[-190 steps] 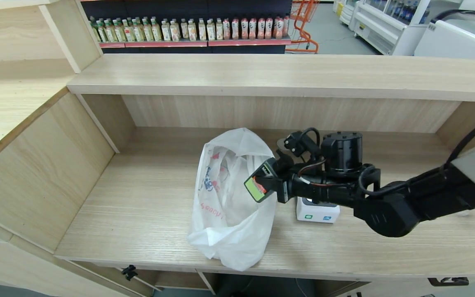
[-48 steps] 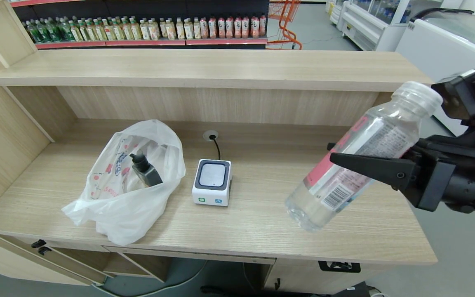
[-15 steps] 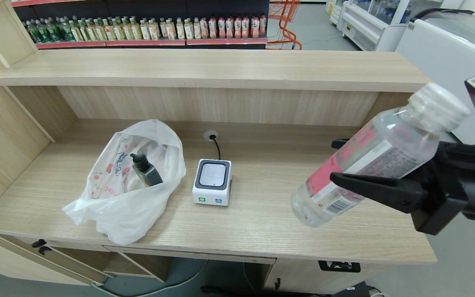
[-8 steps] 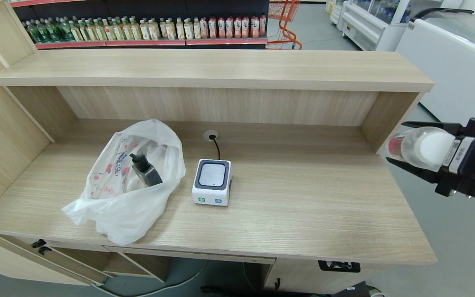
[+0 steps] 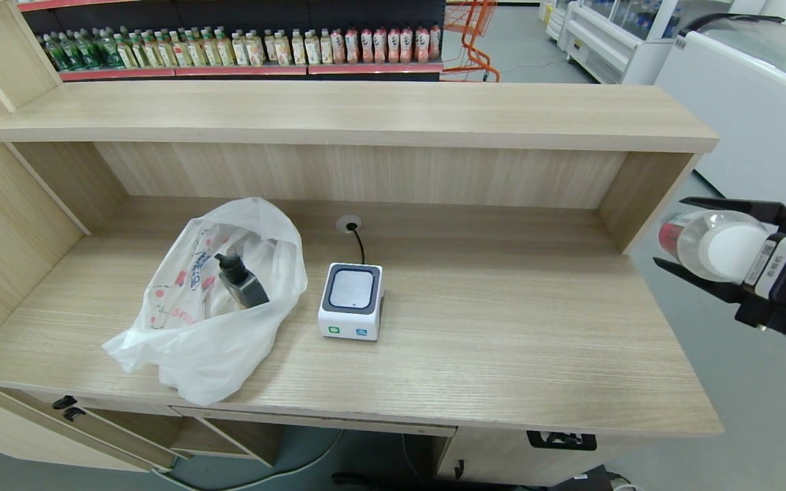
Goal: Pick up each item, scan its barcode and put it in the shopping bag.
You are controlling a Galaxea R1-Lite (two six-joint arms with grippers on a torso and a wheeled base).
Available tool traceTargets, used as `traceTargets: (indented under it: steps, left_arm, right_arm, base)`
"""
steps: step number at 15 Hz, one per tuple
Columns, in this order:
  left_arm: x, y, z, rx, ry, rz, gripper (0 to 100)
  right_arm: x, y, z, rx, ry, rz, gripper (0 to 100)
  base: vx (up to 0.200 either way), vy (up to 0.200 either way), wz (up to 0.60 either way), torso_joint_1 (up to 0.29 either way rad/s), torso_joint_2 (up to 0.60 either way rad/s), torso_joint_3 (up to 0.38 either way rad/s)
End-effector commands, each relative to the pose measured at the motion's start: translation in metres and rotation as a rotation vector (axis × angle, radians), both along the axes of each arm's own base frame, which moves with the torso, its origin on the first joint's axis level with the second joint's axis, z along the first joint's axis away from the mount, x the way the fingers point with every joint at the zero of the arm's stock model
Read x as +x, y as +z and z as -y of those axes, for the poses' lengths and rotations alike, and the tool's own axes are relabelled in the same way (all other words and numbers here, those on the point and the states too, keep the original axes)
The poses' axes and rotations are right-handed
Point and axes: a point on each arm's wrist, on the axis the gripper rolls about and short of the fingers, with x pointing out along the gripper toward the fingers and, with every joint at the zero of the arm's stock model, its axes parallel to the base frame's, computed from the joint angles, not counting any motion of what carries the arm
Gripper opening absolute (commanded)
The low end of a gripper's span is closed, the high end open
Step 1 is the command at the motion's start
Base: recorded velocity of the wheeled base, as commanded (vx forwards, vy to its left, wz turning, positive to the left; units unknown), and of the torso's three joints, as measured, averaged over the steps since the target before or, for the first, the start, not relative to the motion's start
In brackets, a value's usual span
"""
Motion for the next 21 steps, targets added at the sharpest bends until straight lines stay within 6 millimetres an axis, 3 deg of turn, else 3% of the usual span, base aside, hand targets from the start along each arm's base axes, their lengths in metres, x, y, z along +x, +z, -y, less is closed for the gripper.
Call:
traceTargets:
  steps: [1, 11, 18, 21]
  left_arm:
    - [0.0, 0.0, 0.0, 0.001, 0.0, 0.0, 100]
    - [0.0, 0.0, 0.0, 0.005, 0.0, 0.0, 100]
    - [0.0, 0.0, 0.0, 0.022, -0.001, -0.002, 100]
    - [0.0, 0.0, 0.0, 0.014, -0.001, -0.001, 100]
  right_arm:
    - [-0.007, 0.004, 0.0, 0.003, -0.001, 0.02, 0]
    - [-0.002, -0.008, -0.02, 0.078, 0.099, -0.087, 0]
    - [0.026, -0.022, -0.038, 0.106, 0.179, -0.195, 0]
    - [0.044, -0.025, -0.042, 0.103, 0.201, -0.215, 0]
  base:
    - [0.0, 0.0, 0.0, 0.0, 0.0, 0.0]
    - [0.0, 0.18, 0.0, 0.002, 0.0, 0.004]
    - [0.0, 0.2, 0.0, 0.003, 0.0, 0.0]
    - [0.0, 0.0, 0.0, 0.0, 0.0, 0.0]
